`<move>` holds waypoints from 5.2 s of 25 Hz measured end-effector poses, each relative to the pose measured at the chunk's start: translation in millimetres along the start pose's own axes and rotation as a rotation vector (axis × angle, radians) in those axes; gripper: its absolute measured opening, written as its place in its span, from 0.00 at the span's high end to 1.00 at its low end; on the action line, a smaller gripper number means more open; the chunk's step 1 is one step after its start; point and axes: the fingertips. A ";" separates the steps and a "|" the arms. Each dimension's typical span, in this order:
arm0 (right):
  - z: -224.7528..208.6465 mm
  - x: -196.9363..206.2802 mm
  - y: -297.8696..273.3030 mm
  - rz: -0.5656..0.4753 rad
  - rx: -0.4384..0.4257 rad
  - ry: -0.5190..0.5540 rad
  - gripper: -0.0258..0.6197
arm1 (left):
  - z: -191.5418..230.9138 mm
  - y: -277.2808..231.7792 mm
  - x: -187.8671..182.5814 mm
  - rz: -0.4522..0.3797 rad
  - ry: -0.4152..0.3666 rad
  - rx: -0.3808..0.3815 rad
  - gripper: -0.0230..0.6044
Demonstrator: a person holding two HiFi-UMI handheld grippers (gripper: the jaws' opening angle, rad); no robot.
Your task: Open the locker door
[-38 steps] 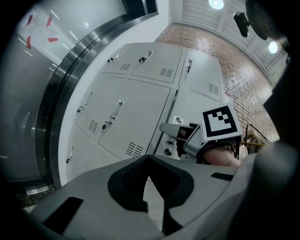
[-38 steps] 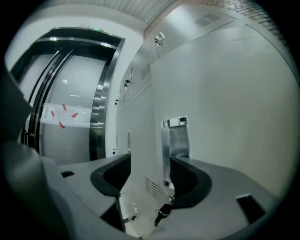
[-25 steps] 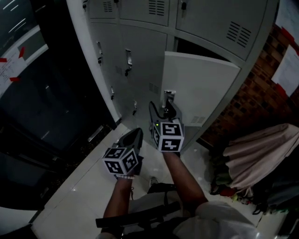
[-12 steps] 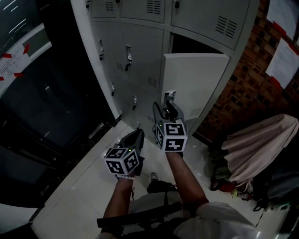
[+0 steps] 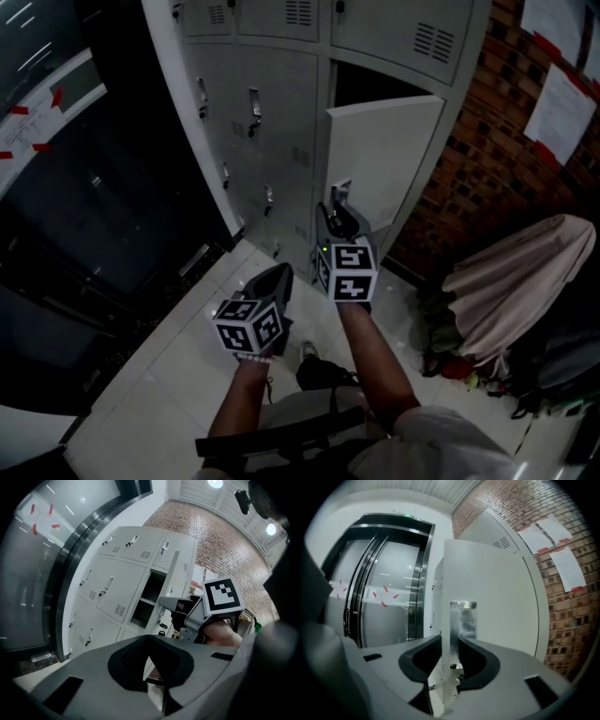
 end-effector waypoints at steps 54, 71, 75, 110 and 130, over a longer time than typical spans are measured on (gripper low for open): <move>-56.5 14.7 210.1 0.019 0.226 0.019 0.73 | -151.7 74.7 60.3 0.036 -0.091 0.217 0.97; -34.7 -3.0 220.4 0.034 0.231 0.111 0.73 | -134.5 89.1 57.5 0.026 -0.072 0.184 0.97; -11.2 -5.9 232.4 0.042 0.198 0.115 0.77 | -126.4 109.4 54.9 0.010 -0.072 0.165 0.97; 176.4 89.8 529.4 0.126 -0.051 -0.104 0.96 | -248.2 381.9 200.9 0.077 -0.086 0.123 0.97; 264.8 78.3 509.4 0.062 -0.006 -0.161 0.96 | -177.4 424.2 165.9 0.061 -0.159 0.201 0.97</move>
Point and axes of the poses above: the fingertips, and each gripper's own axes: y backward along the fingers, z to its left, x out of its underside, and after that the axes turned 14 degrees about -x, right-handed
